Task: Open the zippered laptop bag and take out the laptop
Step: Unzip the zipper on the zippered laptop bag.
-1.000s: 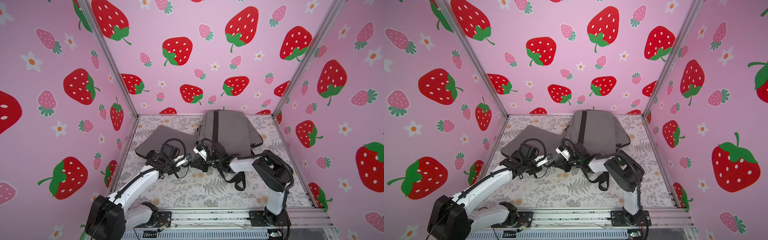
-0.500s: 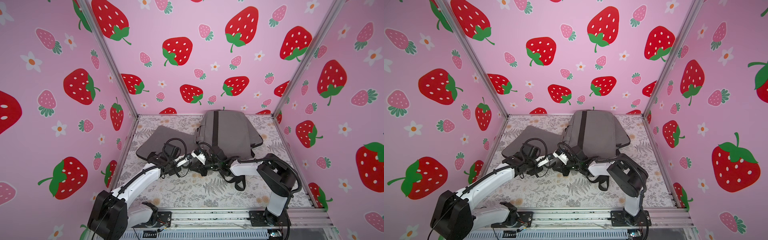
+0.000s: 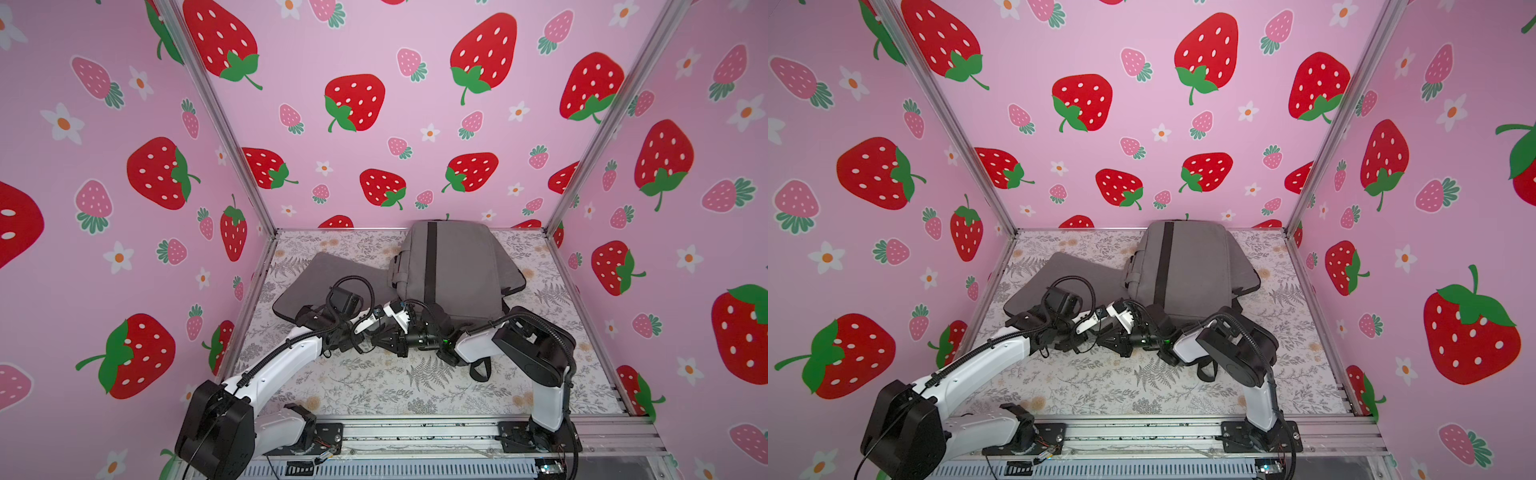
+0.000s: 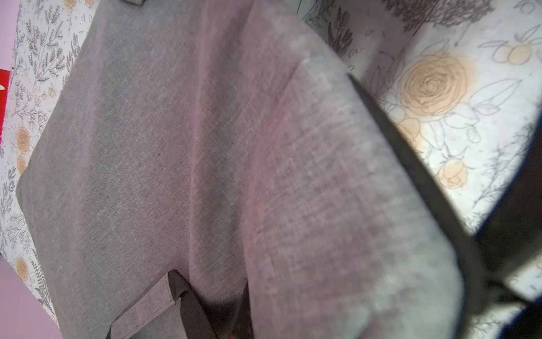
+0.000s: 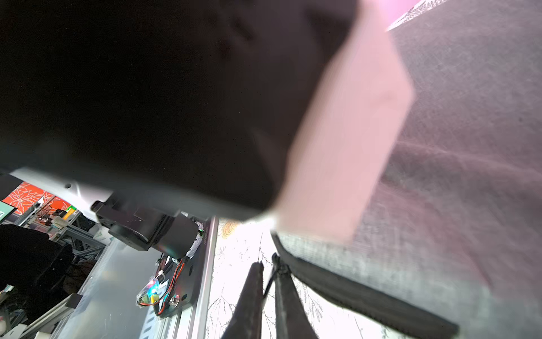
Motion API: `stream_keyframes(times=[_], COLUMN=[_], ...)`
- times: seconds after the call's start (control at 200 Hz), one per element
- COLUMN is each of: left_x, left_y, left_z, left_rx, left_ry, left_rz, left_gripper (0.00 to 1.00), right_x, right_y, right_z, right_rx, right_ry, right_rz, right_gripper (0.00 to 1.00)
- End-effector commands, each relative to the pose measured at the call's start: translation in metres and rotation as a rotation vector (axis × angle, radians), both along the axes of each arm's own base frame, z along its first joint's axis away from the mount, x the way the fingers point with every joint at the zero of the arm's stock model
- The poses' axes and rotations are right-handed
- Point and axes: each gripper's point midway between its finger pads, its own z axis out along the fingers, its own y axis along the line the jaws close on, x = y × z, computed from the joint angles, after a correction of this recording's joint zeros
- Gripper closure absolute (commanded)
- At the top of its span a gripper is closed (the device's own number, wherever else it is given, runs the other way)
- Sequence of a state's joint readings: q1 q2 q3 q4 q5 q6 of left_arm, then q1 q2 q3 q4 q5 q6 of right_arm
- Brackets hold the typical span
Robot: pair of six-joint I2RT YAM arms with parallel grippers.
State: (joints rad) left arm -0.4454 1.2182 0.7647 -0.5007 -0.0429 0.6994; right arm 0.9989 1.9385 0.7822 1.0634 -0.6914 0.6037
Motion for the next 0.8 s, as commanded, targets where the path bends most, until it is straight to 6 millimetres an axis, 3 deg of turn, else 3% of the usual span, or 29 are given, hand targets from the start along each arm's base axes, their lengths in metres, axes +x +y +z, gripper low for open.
stream_keyframes(times=[0.0,0.135,0.2,0.395,0.58,0.795], left_x=[0.017,0.015,0.015,0.015,0.015,0.018], left_y=[-0.035,-0.032,-0.031,-0.029,-0.032,-0.031], left_z=[0.038,0.037,0.036,0.039,0.037,0.032], left_rx=[-0.159,-0.146,-0.137,-0.129,-0.158,-0.123], left_ry=[-0.101,-0.109,-0.116,-0.133,-0.111,-0.099], left_rz=[-0.063,-0.068,-0.07,-0.073,-0.048,-0.003], left_gripper=[1.0,1.0,1.0,1.0,1.0,1.0], right_x=[-0.004,0.009,0.014,0.032,0.064,0.082], right_y=[-0.003,-0.019,-0.027,-0.048,-0.055,-0.04], right_z=[0.009,-0.013,-0.02,-0.019,-0.003,-0.013], right_rx=[0.039,-0.076,-0.118,-0.184,-0.186,-0.186], right_ry=[-0.01,-0.026,-0.019,0.022,0.236,0.564], right_rz=[0.003,-0.07,-0.099,-0.218,-0.401,-0.483], right_gripper=[0.86,0.8,0.7,0.5,0.38,0.31])
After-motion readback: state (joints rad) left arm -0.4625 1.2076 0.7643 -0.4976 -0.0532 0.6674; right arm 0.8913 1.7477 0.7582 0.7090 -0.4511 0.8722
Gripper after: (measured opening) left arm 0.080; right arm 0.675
